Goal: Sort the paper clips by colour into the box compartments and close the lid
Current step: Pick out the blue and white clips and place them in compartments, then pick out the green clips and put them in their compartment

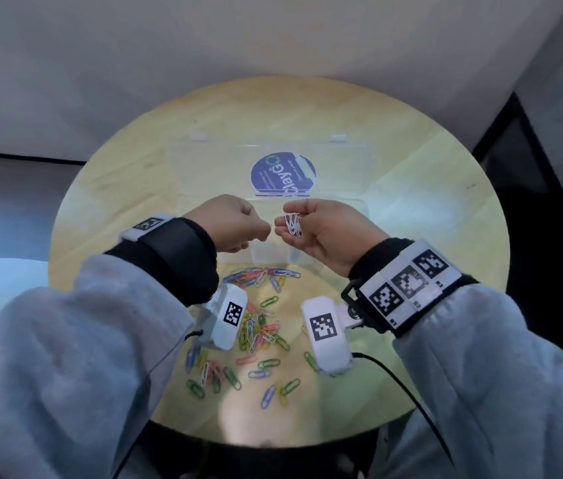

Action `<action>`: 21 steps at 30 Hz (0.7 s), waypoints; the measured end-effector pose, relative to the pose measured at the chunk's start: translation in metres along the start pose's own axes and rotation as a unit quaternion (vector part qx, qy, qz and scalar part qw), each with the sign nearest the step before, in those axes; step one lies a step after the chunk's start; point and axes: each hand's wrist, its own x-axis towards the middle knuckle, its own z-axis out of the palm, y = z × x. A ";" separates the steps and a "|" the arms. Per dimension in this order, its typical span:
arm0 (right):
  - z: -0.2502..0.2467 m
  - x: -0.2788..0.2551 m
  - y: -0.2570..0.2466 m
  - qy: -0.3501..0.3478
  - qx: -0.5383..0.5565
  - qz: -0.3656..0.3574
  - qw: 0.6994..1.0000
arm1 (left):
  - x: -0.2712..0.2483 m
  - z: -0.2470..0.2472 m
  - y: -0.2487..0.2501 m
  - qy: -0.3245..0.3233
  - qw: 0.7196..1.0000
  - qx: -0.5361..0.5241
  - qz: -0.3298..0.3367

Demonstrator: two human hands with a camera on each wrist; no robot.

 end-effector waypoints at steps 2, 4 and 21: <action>0.002 0.006 0.002 0.006 0.000 -0.002 1.000 | 0.004 -0.001 0.003 0.014 1.000 -0.010 0.008; 0.005 0.010 0.004 0.002 -0.001 -0.004 1.000 | 0.009 -0.002 0.004 0.014 0.999 -0.044 0.018; -0.029 -0.021 -0.008 -0.001 -0.458 -0.118 0.881 | -0.018 0.008 0.008 -0.045 0.988 0.036 0.142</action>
